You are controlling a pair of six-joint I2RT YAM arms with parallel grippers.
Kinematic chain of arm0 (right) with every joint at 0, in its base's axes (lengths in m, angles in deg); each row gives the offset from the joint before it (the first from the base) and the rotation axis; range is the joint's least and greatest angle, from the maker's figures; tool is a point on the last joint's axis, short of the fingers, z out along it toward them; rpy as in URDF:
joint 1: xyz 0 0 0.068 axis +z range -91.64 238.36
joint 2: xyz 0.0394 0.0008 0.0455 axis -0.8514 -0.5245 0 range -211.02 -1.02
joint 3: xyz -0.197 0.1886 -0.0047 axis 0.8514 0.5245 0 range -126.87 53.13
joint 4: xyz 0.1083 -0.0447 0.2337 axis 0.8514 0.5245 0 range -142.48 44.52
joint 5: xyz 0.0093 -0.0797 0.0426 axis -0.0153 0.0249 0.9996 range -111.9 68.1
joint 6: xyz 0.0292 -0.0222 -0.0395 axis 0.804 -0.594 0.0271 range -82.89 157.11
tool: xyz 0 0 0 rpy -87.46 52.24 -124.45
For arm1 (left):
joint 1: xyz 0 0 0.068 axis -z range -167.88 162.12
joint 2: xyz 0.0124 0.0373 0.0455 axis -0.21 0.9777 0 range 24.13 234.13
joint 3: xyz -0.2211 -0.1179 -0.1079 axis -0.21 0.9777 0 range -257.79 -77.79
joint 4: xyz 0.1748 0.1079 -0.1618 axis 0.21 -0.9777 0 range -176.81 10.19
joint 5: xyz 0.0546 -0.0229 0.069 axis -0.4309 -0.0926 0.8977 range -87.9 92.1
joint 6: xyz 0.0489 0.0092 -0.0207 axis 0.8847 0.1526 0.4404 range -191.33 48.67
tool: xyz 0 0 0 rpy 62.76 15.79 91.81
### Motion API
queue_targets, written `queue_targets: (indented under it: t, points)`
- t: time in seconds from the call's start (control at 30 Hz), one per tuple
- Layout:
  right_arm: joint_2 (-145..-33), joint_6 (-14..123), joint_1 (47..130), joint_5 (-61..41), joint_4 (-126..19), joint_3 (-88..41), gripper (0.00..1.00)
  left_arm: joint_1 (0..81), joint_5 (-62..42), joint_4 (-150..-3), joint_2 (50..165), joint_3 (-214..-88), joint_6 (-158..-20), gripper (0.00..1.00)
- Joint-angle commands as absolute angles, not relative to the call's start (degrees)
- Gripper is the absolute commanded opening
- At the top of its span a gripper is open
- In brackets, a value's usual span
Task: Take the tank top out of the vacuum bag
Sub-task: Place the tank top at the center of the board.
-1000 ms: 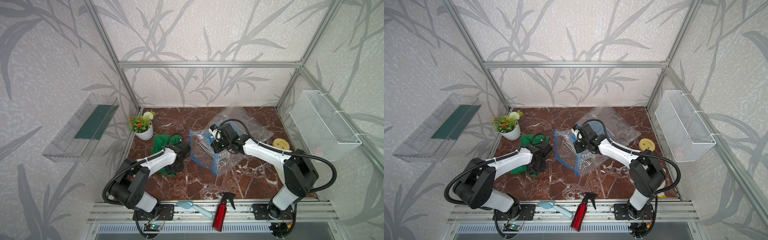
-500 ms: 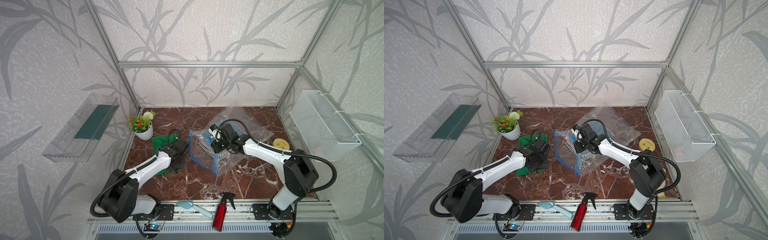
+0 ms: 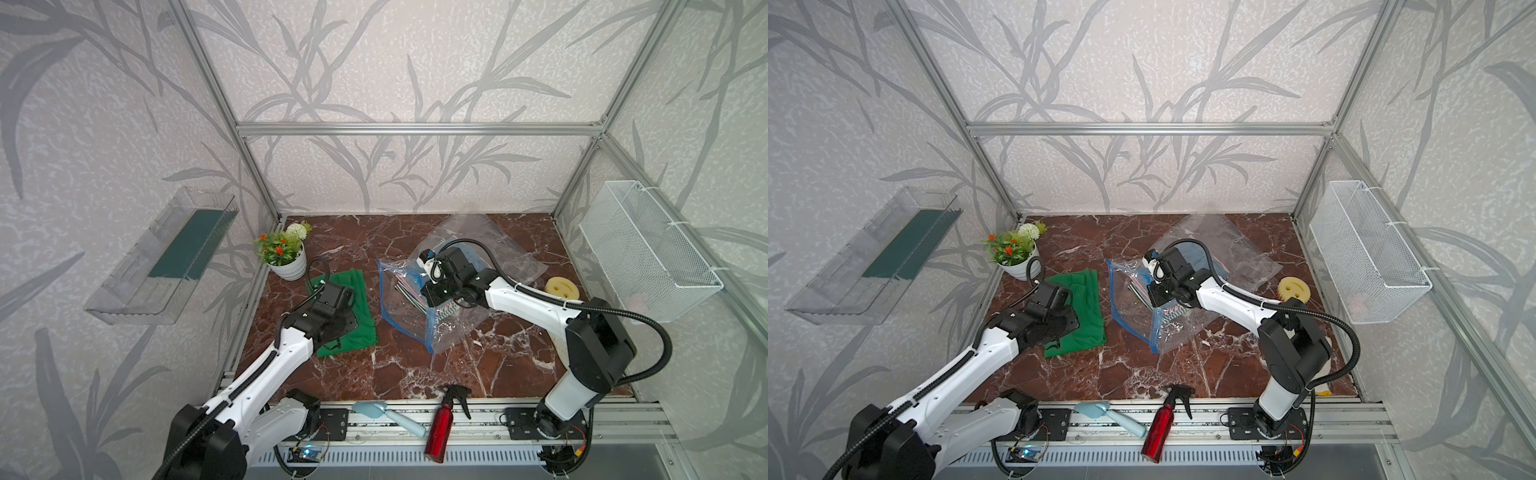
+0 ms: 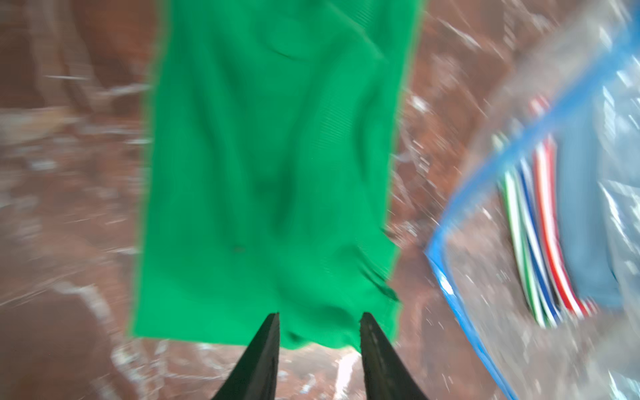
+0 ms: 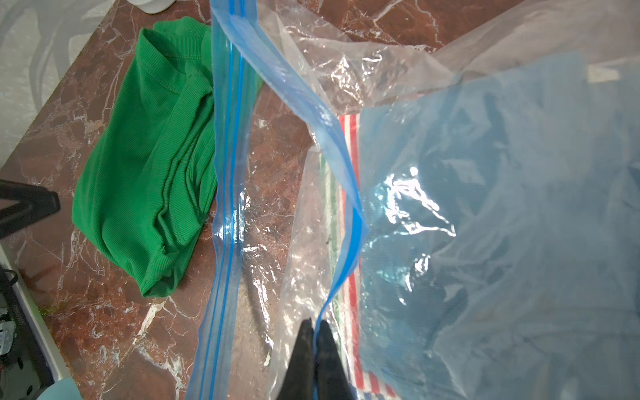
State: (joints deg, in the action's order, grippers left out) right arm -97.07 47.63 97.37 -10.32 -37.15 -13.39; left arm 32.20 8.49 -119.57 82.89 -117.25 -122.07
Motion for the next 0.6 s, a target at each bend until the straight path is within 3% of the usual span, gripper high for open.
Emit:
queue_targets:
  t: [0.0,0.37,0.43,0.53,0.57]
  points:
    - [-97.66,47.94,97.23,-9.40,-35.86,-13.87,0.00,27.51,17.90,-130.59,83.39,-114.02,-130.89,0.39]
    - [-98.45,47.74,97.22,-9.08,-35.78,-14.00,0.00,23.00,14.23,-121.14,92.76,-110.43,-128.98,0.38]
    - [-98.49,47.75,97.18,-9.07,-35.78,-14.03,0.00,22.93,14.64,-121.60,94.72,-110.75,-129.07,0.27]
    - [-98.49,47.75,97.20,-9.06,-35.95,-13.92,0.00,22.96,15.28,-122.36,95.93,-110.48,-129.89,0.00]
    - [-98.49,47.66,97.22,-8.98,-35.96,-14.01,0.00,22.98,15.32,-122.98,95.79,-110.48,-130.20,0.00]
